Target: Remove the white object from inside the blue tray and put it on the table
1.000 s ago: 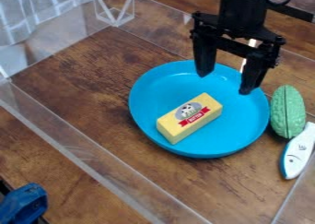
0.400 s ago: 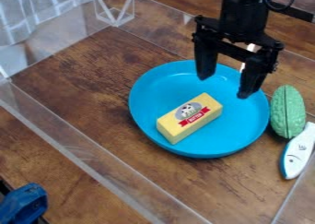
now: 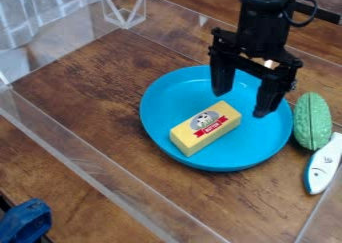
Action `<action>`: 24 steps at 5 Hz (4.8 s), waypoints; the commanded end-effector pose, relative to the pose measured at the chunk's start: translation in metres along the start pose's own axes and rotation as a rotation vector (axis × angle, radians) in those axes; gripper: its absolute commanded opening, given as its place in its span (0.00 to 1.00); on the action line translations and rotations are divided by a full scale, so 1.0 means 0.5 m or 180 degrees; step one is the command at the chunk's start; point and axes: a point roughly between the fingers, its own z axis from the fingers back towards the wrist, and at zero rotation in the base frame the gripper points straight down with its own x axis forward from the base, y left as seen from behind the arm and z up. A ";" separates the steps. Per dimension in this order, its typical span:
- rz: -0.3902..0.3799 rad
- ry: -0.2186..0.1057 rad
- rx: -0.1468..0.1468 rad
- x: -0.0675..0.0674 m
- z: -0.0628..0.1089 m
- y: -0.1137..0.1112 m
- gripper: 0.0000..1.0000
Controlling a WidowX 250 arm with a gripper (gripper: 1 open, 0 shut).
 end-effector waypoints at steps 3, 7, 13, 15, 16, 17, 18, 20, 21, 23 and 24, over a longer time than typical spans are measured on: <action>-0.0157 0.0078 0.0076 -0.018 -0.029 0.034 1.00; -0.0079 0.0206 0.0116 -0.039 -0.079 0.075 1.00; 0.0033 0.0407 0.0144 -0.067 -0.138 0.126 1.00; 0.0075 0.0478 0.0149 -0.077 -0.158 0.144 1.00; 0.0101 0.0515 0.0151 -0.081 -0.168 0.153 1.00; 0.0071 0.0491 0.0169 -0.071 -0.175 0.153 1.00; 0.0041 0.0466 0.0187 -0.060 -0.183 0.154 1.00; -0.0026 0.0432 0.0214 -0.044 -0.204 0.153 1.00; -0.0050 0.0444 0.0222 -0.043 -0.188 0.153 0.00; -0.0066 0.0521 0.0240 -0.048 -0.155 0.144 0.00; -0.0062 0.0570 0.0247 -0.053 -0.138 0.138 0.00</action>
